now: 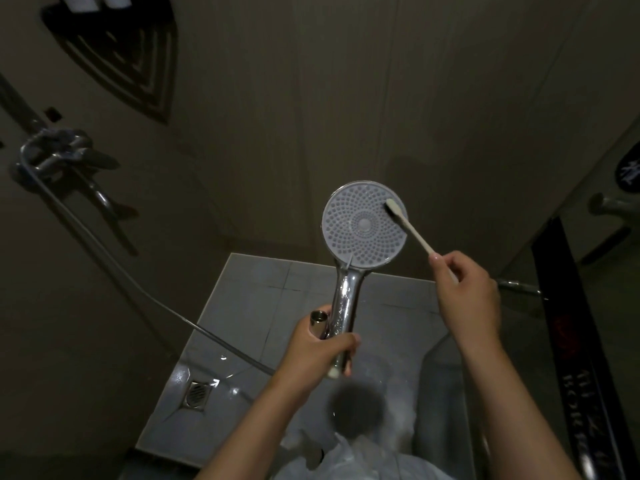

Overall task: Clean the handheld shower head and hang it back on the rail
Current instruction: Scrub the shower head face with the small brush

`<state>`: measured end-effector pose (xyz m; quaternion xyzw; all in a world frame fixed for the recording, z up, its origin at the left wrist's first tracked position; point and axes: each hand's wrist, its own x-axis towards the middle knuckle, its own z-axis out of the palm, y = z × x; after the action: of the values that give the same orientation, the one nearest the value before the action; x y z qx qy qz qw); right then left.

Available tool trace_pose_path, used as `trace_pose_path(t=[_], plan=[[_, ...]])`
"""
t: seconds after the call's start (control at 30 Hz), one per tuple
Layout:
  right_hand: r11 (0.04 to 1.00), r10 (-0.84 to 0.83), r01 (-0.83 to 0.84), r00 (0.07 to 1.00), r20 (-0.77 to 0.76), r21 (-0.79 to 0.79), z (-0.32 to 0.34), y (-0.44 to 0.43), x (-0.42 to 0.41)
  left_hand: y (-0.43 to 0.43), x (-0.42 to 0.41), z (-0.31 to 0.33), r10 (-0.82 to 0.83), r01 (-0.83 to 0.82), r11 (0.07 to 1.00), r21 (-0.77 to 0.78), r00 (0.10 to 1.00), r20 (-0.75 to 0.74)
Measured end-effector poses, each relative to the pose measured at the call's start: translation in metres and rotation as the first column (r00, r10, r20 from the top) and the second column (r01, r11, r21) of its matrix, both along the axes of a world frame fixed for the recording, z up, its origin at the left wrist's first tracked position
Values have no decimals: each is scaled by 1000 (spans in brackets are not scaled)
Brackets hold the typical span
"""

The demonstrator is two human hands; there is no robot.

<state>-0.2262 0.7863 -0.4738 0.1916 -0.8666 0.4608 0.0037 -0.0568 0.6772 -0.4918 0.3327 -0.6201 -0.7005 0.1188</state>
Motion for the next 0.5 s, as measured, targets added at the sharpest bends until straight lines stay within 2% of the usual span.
trace_pose_path(t=[0.23, 0.3, 0.4, 0.5], plan=[[996, -92, 91, 996, -7, -24, -4, 2, 3, 1, 1, -6, 6, -6, 1000, -15, 1000, 1], [988, -119, 122, 992, 32, -97, -3, 4, 0, 1, 3, -8, 5, -5, 1000, -26, 1000, -7], [961, 97, -69, 991, 93, -269, 5, 1, 1, -3, 3, -7, 9, -11, 997, -75, 1000, -30], [906, 330, -275, 935, 128, -321, 11, -10, 12, -6, 1, -4, 20, -25, 995, -95, 998, -52]])
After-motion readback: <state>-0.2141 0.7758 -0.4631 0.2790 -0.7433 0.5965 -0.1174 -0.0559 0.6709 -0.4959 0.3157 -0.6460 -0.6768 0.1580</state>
